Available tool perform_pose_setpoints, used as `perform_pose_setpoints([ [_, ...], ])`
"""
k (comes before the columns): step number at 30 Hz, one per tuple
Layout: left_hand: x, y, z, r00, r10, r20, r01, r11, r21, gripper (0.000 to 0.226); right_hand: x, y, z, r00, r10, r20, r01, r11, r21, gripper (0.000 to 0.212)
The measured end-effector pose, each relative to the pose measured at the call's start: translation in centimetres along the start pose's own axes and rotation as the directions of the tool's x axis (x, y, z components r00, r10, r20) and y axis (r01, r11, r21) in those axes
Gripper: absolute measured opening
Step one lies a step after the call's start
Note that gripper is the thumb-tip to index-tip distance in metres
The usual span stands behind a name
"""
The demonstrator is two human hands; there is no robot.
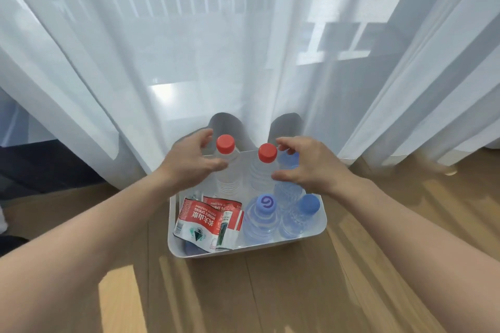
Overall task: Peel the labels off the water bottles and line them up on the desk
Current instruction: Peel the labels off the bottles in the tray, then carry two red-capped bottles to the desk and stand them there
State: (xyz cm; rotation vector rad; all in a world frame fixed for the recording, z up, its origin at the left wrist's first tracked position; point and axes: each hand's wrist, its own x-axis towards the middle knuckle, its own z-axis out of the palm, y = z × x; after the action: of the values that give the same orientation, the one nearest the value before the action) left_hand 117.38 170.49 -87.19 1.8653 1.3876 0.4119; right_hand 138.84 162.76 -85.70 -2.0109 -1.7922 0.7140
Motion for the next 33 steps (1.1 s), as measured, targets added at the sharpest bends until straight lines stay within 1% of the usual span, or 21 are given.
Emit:
perform_pose_setpoints([
  [1, 0.4, 0.0, 0.5, 0.996, -0.062, 0.058, 0.065, 0.997, -0.045, 0.091, 0.3, -0.1, 0.4, 1.0, 0.004, 0.029, -0.002, 0.998, -0.067, 0.078],
  [2, 0.7, -0.1, 1.0, 0.99, -0.108, 0.094, 0.115, 0.99, -0.076, 0.098, 0.6, -0.3, 0.9, 0.999, 0.012, 0.034, -0.008, 0.993, -0.116, 0.082],
  [3, 0.8, -0.4, 1.5, 0.984, -0.136, 0.114, 0.146, 0.986, -0.081, 0.1, 0.8, -0.3, 1.4, 0.999, 0.02, 0.029, -0.016, 0.991, -0.132, 0.081],
  [4, 0.9, -0.6, 2.1, 0.983, -0.137, 0.119, 0.145, 0.987, -0.064, 0.095, 0.9, -0.4, 1.8, 0.999, 0.027, 0.02, -0.025, 0.992, -0.123, 0.078],
  [6, 1.1, -0.8, 3.2, 0.99, -0.112, 0.091, 0.115, 0.993, -0.025, 0.077, 1.4, -0.4, 2.5, 0.999, 0.048, -0.003, -0.048, 0.993, -0.107, 0.07],
  [9, 1.8, -1.1, 4.4, 0.997, -0.081, 0.014, 0.08, 0.997, 0.019, 0.067, 2.2, -0.5, 2.9, 1.0, 0.023, -0.007, -0.023, 0.99, -0.14, 0.058],
  [10, 2.0, -0.9, 4.4, 0.998, -0.057, -0.011, 0.057, 0.998, 0.041, 0.064, 2.3, -0.7, 2.7, 0.999, 0.032, -0.001, -0.032, 0.992, -0.122, 0.055],
  [12, 2.2, -0.2, 3.2, 0.998, -0.046, -0.053, 0.049, 0.997, 0.061, 0.055, 2.1, -1.1, 1.7, 0.998, 0.069, 0.0, -0.069, 0.997, -0.029, 0.05],
  [14, 1.9, 1.1, 0.9, 0.994, -0.044, -0.097, 0.046, 0.999, 0.021, 0.049, 1.3, -2.1, -0.5, 0.993, 0.093, -0.069, -0.087, 0.992, 0.089, 0.045],
  [16, 0.7, 3.8, -2.2, 0.991, -0.035, -0.127, 0.035, 0.999, -0.003, 0.05, 0.0, -4.0, -4.0, 0.977, 0.14, -0.158, -0.097, 0.962, 0.256, 0.042],
  [19, -2.7, 10.1, -7.7, 0.979, -0.046, -0.197, 0.04, 0.999, -0.033, 0.059, -2.6, -8.7, -11.1, 0.968, 0.162, -0.19, -0.063, 0.895, 0.442, 0.042],
  [21, -6.2, 15.6, -12.1, 0.969, -0.089, -0.23, 0.074, 0.994, -0.075, 0.067, -5.1, -12.7, -17.1, 0.969, 0.158, -0.188, -0.042, 0.862, 0.505, 0.044],
  [24, -13.8, 24.2, -19.7, 0.957, -0.13, -0.26, 0.096, 0.986, -0.138, 0.064, -10.0, -19.7, -27.4, 0.982, 0.106, -0.156, -0.002, 0.832, 0.555, 0.053],
  [26, -20.1, 30.3, -25.6, 0.939, -0.181, -0.293, 0.121, 0.97, -0.211, 0.061, -13.6, -25.0, -34.5, 0.989, 0.062, -0.135, 0.032, 0.8, 0.599, 0.057],
  [29, -29.9, 38.1, -34.0, 0.897, -0.275, -0.346, 0.153, 0.928, -0.341, 0.06, -18.2, -33.8, -42.6, 0.998, -0.036, -0.042, 0.055, 0.728, 0.684, 0.058],
  [31, -36.5, 41.8, -38.6, 0.832, -0.338, -0.44, 0.142, 0.897, -0.42, 0.053, -20.9, -40.0, -45.9, 0.987, -0.16, 0.02, 0.099, 0.698, 0.71, 0.055],
  [33, -43.1, 45.0, -43.1, 0.752, -0.375, -0.541, 0.127, 0.889, -0.44, 0.05, -24.0, -46.6, -48.0, 0.956, -0.288, 0.058, 0.157, 0.669, 0.726, 0.052],
])
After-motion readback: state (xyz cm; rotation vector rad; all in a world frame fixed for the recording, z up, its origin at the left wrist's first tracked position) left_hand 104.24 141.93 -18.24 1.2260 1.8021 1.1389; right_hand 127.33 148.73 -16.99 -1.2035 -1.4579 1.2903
